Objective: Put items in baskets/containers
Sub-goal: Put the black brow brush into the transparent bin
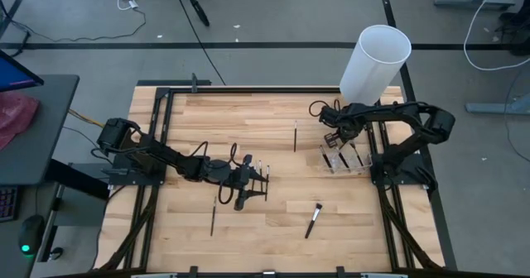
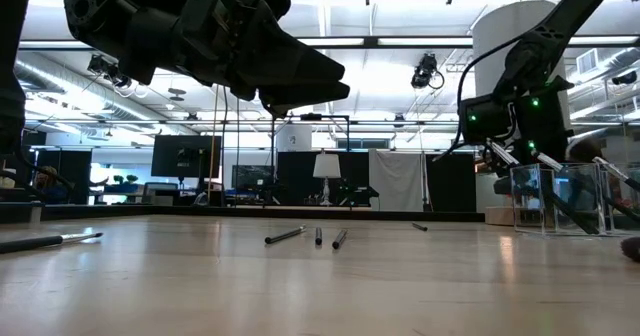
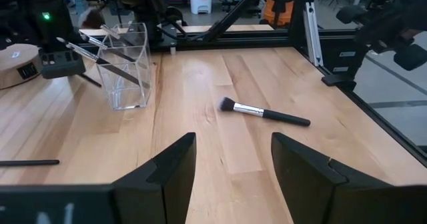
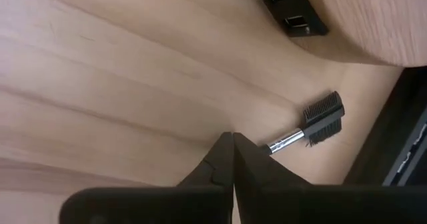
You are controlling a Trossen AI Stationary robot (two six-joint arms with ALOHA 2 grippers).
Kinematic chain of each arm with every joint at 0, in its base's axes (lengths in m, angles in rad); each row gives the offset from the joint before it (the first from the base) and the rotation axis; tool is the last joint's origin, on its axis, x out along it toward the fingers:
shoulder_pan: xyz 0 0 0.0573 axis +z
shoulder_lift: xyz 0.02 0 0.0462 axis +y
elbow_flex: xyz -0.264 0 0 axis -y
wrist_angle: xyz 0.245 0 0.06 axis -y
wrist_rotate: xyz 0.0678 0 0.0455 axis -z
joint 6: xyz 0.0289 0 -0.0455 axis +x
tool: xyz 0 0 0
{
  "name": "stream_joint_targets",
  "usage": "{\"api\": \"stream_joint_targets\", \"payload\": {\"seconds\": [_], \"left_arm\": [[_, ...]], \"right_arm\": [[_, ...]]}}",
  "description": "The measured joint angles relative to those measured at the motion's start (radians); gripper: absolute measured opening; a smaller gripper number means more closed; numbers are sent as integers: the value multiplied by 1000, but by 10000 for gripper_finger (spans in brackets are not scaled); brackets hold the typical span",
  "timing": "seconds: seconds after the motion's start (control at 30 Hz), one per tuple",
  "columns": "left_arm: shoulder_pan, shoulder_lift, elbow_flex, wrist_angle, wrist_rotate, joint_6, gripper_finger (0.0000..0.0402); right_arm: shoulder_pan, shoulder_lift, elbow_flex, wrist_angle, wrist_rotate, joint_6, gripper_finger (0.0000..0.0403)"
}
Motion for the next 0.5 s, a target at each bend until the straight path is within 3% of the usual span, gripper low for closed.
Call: {"api": "stream_joint_targets", "payload": {"seconds": [0.27,0.5], "left_arm": [[0,0,0,0,0,0,197],[0,0,0,-8,0,0,197]], "right_arm": [[0,-4,47,-133,4,118,21],[-5,-4,39,-165,-13,143,119]]}}
